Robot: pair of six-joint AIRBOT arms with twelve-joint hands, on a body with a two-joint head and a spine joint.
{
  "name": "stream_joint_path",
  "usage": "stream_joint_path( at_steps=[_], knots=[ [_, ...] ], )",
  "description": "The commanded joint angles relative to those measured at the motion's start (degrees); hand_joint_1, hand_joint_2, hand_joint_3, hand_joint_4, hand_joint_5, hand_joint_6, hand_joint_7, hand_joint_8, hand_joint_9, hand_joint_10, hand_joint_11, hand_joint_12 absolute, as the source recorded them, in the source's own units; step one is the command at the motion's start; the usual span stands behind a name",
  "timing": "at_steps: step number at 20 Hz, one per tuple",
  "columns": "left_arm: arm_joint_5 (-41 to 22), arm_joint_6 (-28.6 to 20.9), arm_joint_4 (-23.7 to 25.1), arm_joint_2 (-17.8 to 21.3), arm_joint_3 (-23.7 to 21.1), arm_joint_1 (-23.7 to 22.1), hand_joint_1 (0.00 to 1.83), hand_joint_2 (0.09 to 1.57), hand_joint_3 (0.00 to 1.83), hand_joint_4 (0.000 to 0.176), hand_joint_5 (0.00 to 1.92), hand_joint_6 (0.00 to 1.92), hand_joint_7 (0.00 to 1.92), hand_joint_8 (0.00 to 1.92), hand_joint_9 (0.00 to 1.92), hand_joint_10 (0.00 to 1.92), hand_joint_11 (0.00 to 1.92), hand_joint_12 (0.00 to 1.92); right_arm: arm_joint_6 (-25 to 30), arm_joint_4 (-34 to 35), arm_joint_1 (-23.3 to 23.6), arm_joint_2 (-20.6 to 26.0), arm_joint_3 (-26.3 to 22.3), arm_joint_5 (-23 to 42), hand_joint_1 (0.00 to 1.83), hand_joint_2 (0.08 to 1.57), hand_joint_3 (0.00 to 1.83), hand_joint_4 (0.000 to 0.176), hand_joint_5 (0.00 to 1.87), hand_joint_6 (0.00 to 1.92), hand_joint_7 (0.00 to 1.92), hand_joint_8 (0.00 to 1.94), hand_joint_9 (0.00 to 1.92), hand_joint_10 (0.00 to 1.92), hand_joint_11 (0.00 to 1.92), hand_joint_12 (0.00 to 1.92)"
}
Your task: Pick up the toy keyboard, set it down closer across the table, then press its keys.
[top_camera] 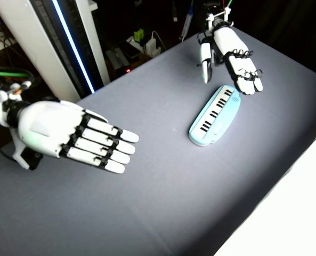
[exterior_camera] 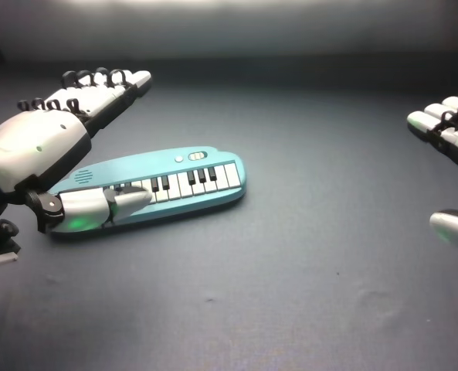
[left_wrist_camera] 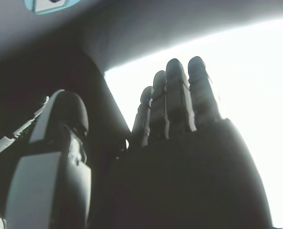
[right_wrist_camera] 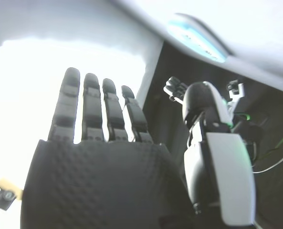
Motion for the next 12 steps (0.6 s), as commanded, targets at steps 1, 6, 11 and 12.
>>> stream_joint_path(
  at_steps=[1,6,11,12],
  knots=[
    [-7.06,-0.16,0.13,0.15,0.22,-0.26,0.81,1.07,0.01,0.042,0.00,0.00,0.00,0.00,0.00,0.00,0.00,0.00,0.06,-0.77,0.30,0.52,-0.22,8.40,0.18,1.37,0.01,0.000,0.00,0.00,0.00,0.00,0.00,0.00,0.00,0.00],
    [-4.24,-0.12,-0.23,-0.57,1.67,-0.25,0.81,1.04,0.00,0.028,0.00,0.00,0.00,0.00,0.00,0.00,0.00,0.00,0.22,-0.55,-0.27,0.68,-0.20,8.55,0.23,1.38,0.00,0.000,0.00,0.00,0.00,0.00,0.00,0.00,0.00,0.00],
    [8.35,2.64,-0.59,-2.95,6.18,-3.68,0.87,0.95,0.00,0.112,0.00,0.00,0.00,0.00,0.00,0.00,0.00,0.00,0.53,0.52,-1.32,0.78,-0.19,8.64,0.25,1.38,0.00,0.000,0.00,0.00,0.00,0.00,0.00,0.00,0.00,0.00],
    [10.56,3.16,-0.92,-3.75,7.19,-4.31,0.87,0.94,0.00,0.115,0.00,0.00,0.00,0.00,0.00,0.00,0.00,0.00,0.75,0.63,-1.56,0.76,-0.18,8.67,0.25,1.38,0.00,0.000,0.00,0.00,0.00,0.00,0.00,0.00,0.00,0.00]
  ],
)
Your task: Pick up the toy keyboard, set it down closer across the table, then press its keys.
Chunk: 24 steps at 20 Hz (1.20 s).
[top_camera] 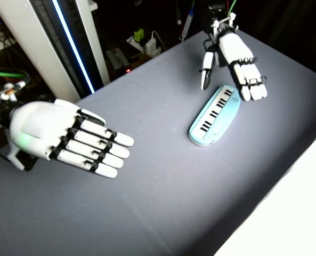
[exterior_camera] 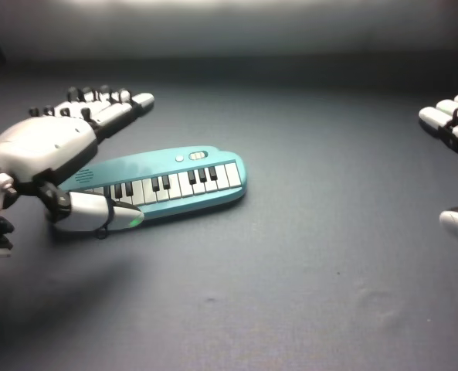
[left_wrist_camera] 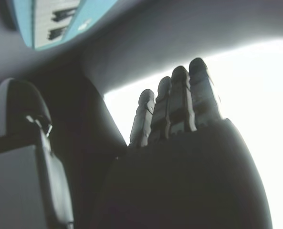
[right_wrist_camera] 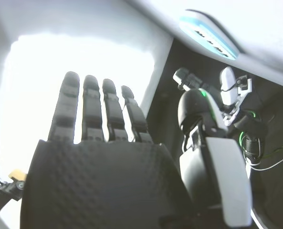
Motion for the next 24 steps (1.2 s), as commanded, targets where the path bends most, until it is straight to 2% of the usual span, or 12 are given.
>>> stream_joint_path(
  at_steps=[1,6,7,9,12,13,14,15,16,20,21,24],
  knots=[
    [-1.93,0.93,-0.79,-0.79,0.99,-0.97,0.87,0.94,0.00,0.115,0.00,0.00,0.00,0.00,0.00,0.00,0.00,0.00,0.37,-0.16,0.08,0.27,-0.05,6.89,0.25,1.37,0.00,0.000,0.00,0.00,0.00,0.00,0.00,0.00,0.00,0.00],
    [7.19,6.24,-5.72,-5.08,5.76,-2.84,0.87,0.94,0.00,0.111,0.00,0.00,0.00,0.00,0.00,0.00,0.00,0.00,1.46,0.54,-0.94,0.27,-0.02,7.42,0.23,1.37,0.00,0.000,0.00,0.00,0.00,0.00,0.00,0.00,0.00,0.00],
    [8.86,7.66,-6.88,-5.99,6.76,-3.37,0.83,0.92,0.00,0.143,0.00,0.00,0.00,0.00,0.00,0.00,0.00,0.00,1.69,0.58,-1.15,0.27,-0.02,7.52,0.26,1.37,0.00,0.000,0.00,0.00,0.00,0.00,0.00,0.00,0.00,0.00],
    [10.45,7.80,-7.78,-7.16,8.22,-3.53,0.82,0.93,0.00,0.150,0.00,0.00,0.00,0.00,0.00,0.00,0.00,0.00,2.00,0.59,-1.34,0.27,0.00,7.61,0.28,1.36,0.00,0.000,0.00,0.00,0.00,0.00,0.00,0.00,0.00,0.00],
    [10.59,7.77,-7.85,-7.36,8.23,-3.54,0.89,0.94,0.00,0.116,0.00,0.00,0.00,0.00,0.00,0.00,0.00,0.00,2.14,0.59,-1.34,0.27,0.06,7.65,0.31,1.35,0.00,0.000,0.00,0.00,0.00,0.00,0.00,0.00,0.00,0.00],
    [10.40,7.47,-7.56,-7.34,8.08,-3.53,0.96,1.05,0.00,0.102,0.00,0.00,0.00,0.00,0.06,0.01,0.00,0.84,2.24,0.59,-1.39,0.27,0.08,7.65,0.29,1.35,0.00,0.000,0.00,0.00,0.00,0.00,0.00,0.00,0.00,0.00],
    [10.23,7.15,-7.19,-7.32,7.96,-3.52,1.03,1.06,0.00,0.091,0.02,0.00,0.03,0.00,0.14,0.05,0.00,1.23,2.35,0.59,-1.43,0.27,0.10,7.65,0.27,1.35,0.00,0.000,0.00,0.00,0.00,0.00,0.00,0.00,0.00,0.00],
    [9.50,5.84,-5.87,-7.00,7.50,-3.49,1.12,1.08,0.00,0.061,0.19,0.01,0.14,0.01,0.22,0.15,0.00,1.44,2.51,0.59,-1.48,0.27,0.12,7.66,0.28,1.35,0.00,0.000,0.00,0.00,0.00,0.00,0.00,0.00,0.00,0.00],
    [9.46,5.75,-5.62,-6.93,7.42,-3.51,1.19,1.10,0.00,0.000,0.39,0.02,0.36,0.02,0.32,0.43,0.00,1.55,2.53,0.59,-1.48,0.27,0.12,7.66,0.26,1.34,0.00,0.000,0.00,0.00,0.00,0.00,0.00,0.00,0.00,0.00],
    [9.04,5.71,-4.14,-6.28,6.75,-4.18,1.27,1.10,0.00,0.000,0.67,0.07,0.65,0.10,0.34,1.01,0.16,1.69,2.75,0.59,-1.49,0.27,0.17,7.66,0.25,1.34,0.00,0.000,0.00,0.00,0.00,0.00,0.00,0.00,0.00,0.00],
    [9.17,5.71,-3.89,-6.17,6.75,-4.37,1.35,1.12,0.00,0.000,0.68,0.17,0.61,0.33,0.44,1.21,0.42,1.73,2.86,0.59,-1.53,0.27,0.18,7.66,0.28,1.35,0.00,0.000,0.00,0.00,0.00,0.00,0.00,0.00,0.00,0.00],
    [9.14,5.70,-2.67,-5.63,6.35,-5.00,1.38,1.14,0.00,0.000,0.52,0.51,0.43,0.60,0.37,1.13,0.37,1.67,3.05,0.60,-1.65,0.27,0.21,7.66,0.25,1.36,0.00,0.000,0.00,0.00,0.00,0.00,0.00,0.00,0.00,0.00]
  ],
)
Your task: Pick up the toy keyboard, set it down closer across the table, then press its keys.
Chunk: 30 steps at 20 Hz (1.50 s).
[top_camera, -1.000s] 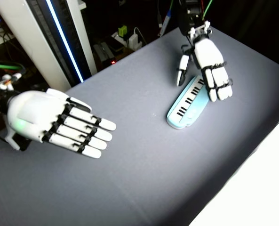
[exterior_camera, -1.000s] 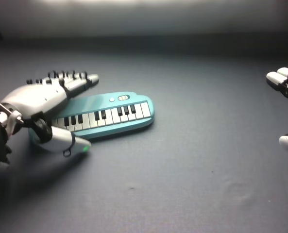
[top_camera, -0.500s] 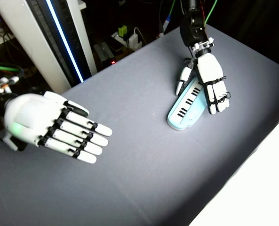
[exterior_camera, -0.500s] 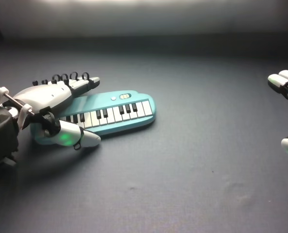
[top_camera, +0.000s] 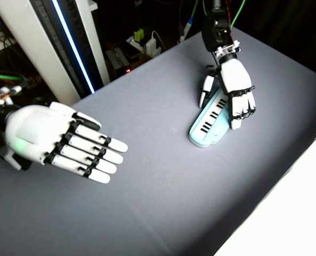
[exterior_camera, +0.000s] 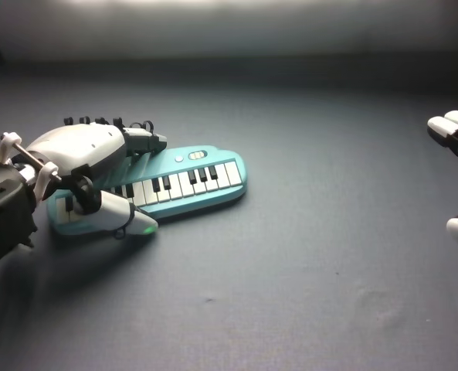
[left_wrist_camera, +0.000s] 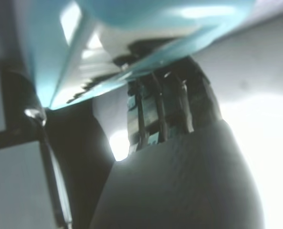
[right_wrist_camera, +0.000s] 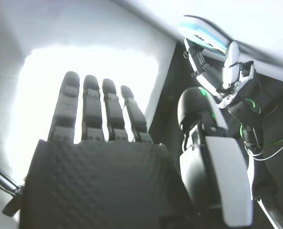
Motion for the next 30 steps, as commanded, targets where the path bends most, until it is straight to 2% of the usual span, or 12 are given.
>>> stream_joint_path(
  at_steps=[1,6,9,13,14,16,18,19,21,24,27,30],
  knots=[
    [-3.72,0.95,1.73,0.76,-0.48,-0.59,1.38,1.15,0.00,0.000,0.50,0.54,0.44,0.56,0.37,1.09,0.35,1.66,0.36,-0.50,-0.10,0.27,0.20,7.20,0.25,1.36,0.00,0.000,0.00,0.00,0.00,0.00,0.00,0.00,0.00,0.00],
    [-7.83,0.89,5.50,3.26,-3.79,-1.97,1.37,1.14,0.00,0.000,0.34,0.88,0.21,1.21,0.21,1.48,0.24,1.85,0.62,-0.42,-0.15,0.27,0.21,7.43,0.27,1.36,0.00,0.000,0.00,0.00,0.00,0.00,0.00,0.00,0.00,0.00],
    [-11.61,-2.39,10.96,4.20,-5.96,-2.87,1.34,1.14,0.00,0.000,0.29,0.99,0.25,1.10,0.25,1.37,0.24,1.74,1.17,-0.36,-0.20,0.32,0.19,8.14,0.29,1.35,0.00,0.000,0.00,0.00,0.00,0.00,0.00,0.00,0.00,0.00],
    [-13.59,-7.26,17.35,2.89,-6.36,-4.52,1.27,1.08,0.00,0.000,0.32,1.07,0.22,1.47,0.28,1.72,0.30,1.91,1.85,-0.50,-0.28,0.97,-0.29,10.51,0.32,1.36,0.00,0.011,0.00,0.00,0.00,0.00,0.00,0.00,0.00,0.00],
    [-13.77,-8.46,18.70,2.03,-6.17,-5.15,1.17,1.13,0.00,0.034,0.25,1.16,0.21,1.38,0.26,1.64,0.29,1.89,1.88,-0.65,-0.36,1.30,-0.58,11.40,0.32,1.35,0.00,0.008,0.00,0.00,0.00,0.00,0.00,0.00,0.00,0.00],
    [-13.54,-10.34,20.72,0.04,-5.32,-6.39,1.23,1.11,0.00,0.052,0.23,1.22,0.19,1.33,0.21,1.59,0.24,1.91,2.27,-1.12,-0.67,1.97,-1.12,13.41,0.33,1.36,0.00,0.005,0.00,0.00,0.00,0.00,0.00,0.00,0.00,0.00],
    [-12.34,-13.77,24.50,-3.14,-3.61,-7.88,1.28,1.04,0.00,0.033,0.25,1.29,0.20,1.40,0.26,1.63,0.32,1.92,3.00,-1.76,-1.54,2.62,-1.60,16.01,0.21,1.36,0.00,0.025,0.00,0.00,0.00,0.00,0.00,0.00,0.00,0.00],
    [-11.90,-14.72,25.76,-4.34,-3.16,-8.30,1.32,1.05,0.00,0.000,0.26,1.15,0.23,1.30,0.27,1.55,0.33,1.83,3.29,-2.02,-1.89,2.66,-1.62,16.78,0.17,1.36,0.00,0.027,0.00,0.00,0.00,0.00,0.00,0.00,0.00,0.00],
    [-10.46,-16.90,28.92,-7.06,-2.10,-9.48,1.37,1.08,0.01,0.000,0.32,0.97,0.27,1.25,0.28,1.50,0.32,1.78,3.61,-2.97,-2.04,2.71,-1.60,17.69,0.12,1.35,0.00,0.065,0.00,0.00,0.00,0.00,0.00,0.00,0.00,0.00],
    [-7.80,-20.30,33.00,-11.72,0.29,-11.53,1.27,1.13,0.00,0.000,0.40,0.76,0.35,0.87,0.38,1.17,0.37,1.52,4.27,-4.21,-1.87,2.74,-1.60,18.66,0.00,1.36,0.00,0.062,0.00,0.00,0.00,0.00,0.00,0.00,0.00,0.00],
    [-3.35,-21.71,36.79,-16.32,2.98,-14.24,1.10,1.10,0.00,0.010,0.37,0.76,0.39,0.74,0.34,1.24,0.37,1.62,4.78,-4.66,-1.82,2.74,-1.58,18.92,0.00,1.36,0.00,0.054,0.00,0.00,0.00,0.00,0.00,0.00,0.00,0.00],
    [0.51,-22.14,36.84,-19.84,6.11,-15.44,1.10,1.12,0.00,0.018,0.39,0.44,0.36,0.29,0.27,0.71,0.12,1.35,4.99,-4.83,-1.83,2.72,-1.55,18.92,0.00,1.36,0.00,0.063,0.00,0.00,0.00,0.00,0.00,0.00,0.00,0.00]
  ],
)
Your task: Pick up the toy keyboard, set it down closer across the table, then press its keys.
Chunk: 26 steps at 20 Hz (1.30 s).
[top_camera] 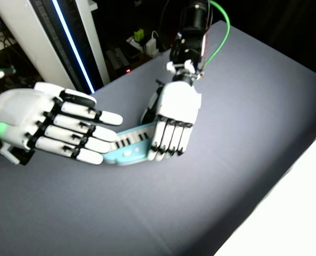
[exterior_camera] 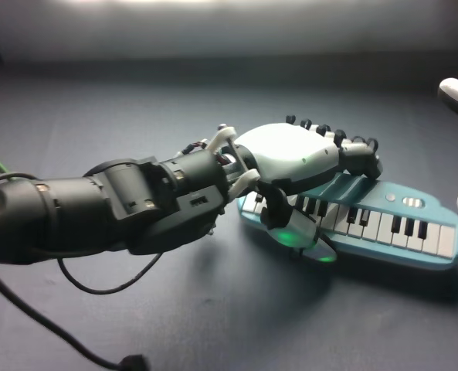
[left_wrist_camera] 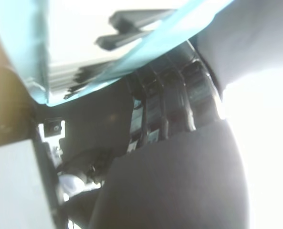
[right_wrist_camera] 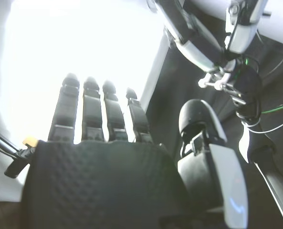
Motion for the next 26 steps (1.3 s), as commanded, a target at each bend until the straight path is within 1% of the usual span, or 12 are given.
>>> stream_joint_path(
  at_steps=[1,3,4,5,6,8,12,14,16,19,20,26],
  knots=[
    [-5.17,-0.49,-0.78,-0.12,0.36,-1.08,1.07,1.10,0.00,0.020,0.34,0.24,0.30,0.09,0.24,0.49,0.02,1.36,0.43,-0.46,0.64,0.31,0.13,7.41,0.00,1.36,0.00,0.068,0.00,0.00,0.00,0.00,0.00,0.00,0.00,0.00],
    [-4.30,-0.49,-0.68,-0.80,0.89,-1.11,0.92,1.07,0.00,0.042,0.16,0.02,0.12,0.00,0.17,0.21,0.00,1.29,0.59,-0.55,0.63,0.30,0.14,7.40,0.00,1.36,0.00,0.076,0.00,0.00,0.00,0.00,0.00,0.00,0.00,0.00],
    [-4.81,-0.56,-0.54,-0.79,0.43,-0.67,0.78,1.05,0.00,0.081,0.01,0.00,0.00,0.00,0.02,0.03,0.00,0.81,0.68,-0.65,0.63,0.30,0.13,7.40,0.00,1.35,0.00,0.081,0.00,0.00,0.00,0.00,0.00,0.00,0.00,0.00],
    [-5.12,-0.72,-0.54,-0.66,0.25,-0.48,0.78,1.05,0.00,0.081,0.01,0.00,0.00,0.00,0.02,0.03,0.00,0.81,0.77,-0.67,0.63,0.30,0.13,7.40,0.00,1.35,0.00,0.081,0.00,0.00,0.00,0.00,0.00,0.00,0.00,0.00],
    [-6.03,-1.03,-0.54,-0.13,-0.19,-0.26,0.66,1.05,0.00,0.119,0.00,0.00,0.00,0.00,0.00,0.00,0.00,0.27,0.87,-0.71,0.62,0.30,0.13,7.40,0.01,1.34,0.00,0.078,0.00,0.00,0.00,0.00,0.00,0.00,0.00,0.00],
    [-8.19,-1.33,-0.54,1.54,-1.46,-0.24,0.56,1.04,0.00,0.147,0.00,0.00,0.00,0.00,0.00,0.00,0.00,0.01,1.15,-0.88,0.50,0.30,0.08,7.39,0.02,1.35,0.00,0.083,0.00,0.00,0.00,0.00,0.00,0.00,0.00,0.00],
    [-17.15,0.16,-3.59,10.14,-6.89,1.82,0.43,1.05,0.01,0.126,0.00,0.00,0.00,0.00,0.00,0.00,0.00,0.00,1.74,-2.56,0.47,0.30,0.02,4.71,0.05,1.36,0.00,0.082,0.00,0.00,0.00,0.00,0.00,0.00,0.00,0.00],
    [-21.66,2.97,-8.50,15.80,-9.70,4.51,0.32,1.15,0.02,0.072,0.00,0.00,0.00,0.00,0.00,0.00,0.00,0.00,1.72,-3.75,0.81,0.26,0.16,1.69,0.09,1.38,0.01,0.041,0.00,0.00,0.00,0.00,0.00,0.00,0.00,0.00],
    [-25.33,4.23,-12.48,20.02,-11.51,7.34,0.45,1.26,0.02,0.084,0.04,0.01,0.00,0.00,0.00,0.00,0.00,0.00,1.63,-4.89,1.58,-0.08,0.61,-1.41,0.12,1.40,0.01,0.098,0.00,0.00,0.00,0.00,0.00,0.00,0.00,0.00],
    [-32.25,8.92,-19.50,27.54,-16.08,12.29,0.35,1.32,0.02,0.047,0.02,0.01,0.00,0.00,0.00,0.00,0.00,0.00,-0.61,-7.86,5.68,-2.11,2.16,-11.57,0.06,1.41,0.01,0.095,0.05,0.01,0.00,0.00,0.00,0.00,0.00,0.00],
    [-33.79,9.81,-20.40,28.92,-17.01,13.19,0.43,1.33,0.01,0.000,0.07,0.02,0.00,0.00,0.00,0.00,0.00,0.00,-0.67,-8.45,6.40,-2.77,2.72,-13.74,0.06,1.42,0.01,0.078,0.07,0.02,0.00,0.00,0.00,0.00,0.00,0.00],
    [-39.91,11.64,-24.79,32.26,-19.97,17.97,0.55,1.35,0.00,0.000,0.10,0.01,0.00,0.00,0.00,0.00,0.00,0.00,-4.62,-9.17,11.35,-9.12,7.79,-29.02,0.10,1.39,0.00,0.009,0.20,0.03,0.00,0.00,0.00,0.00,0.00,0.00]
  ],
)
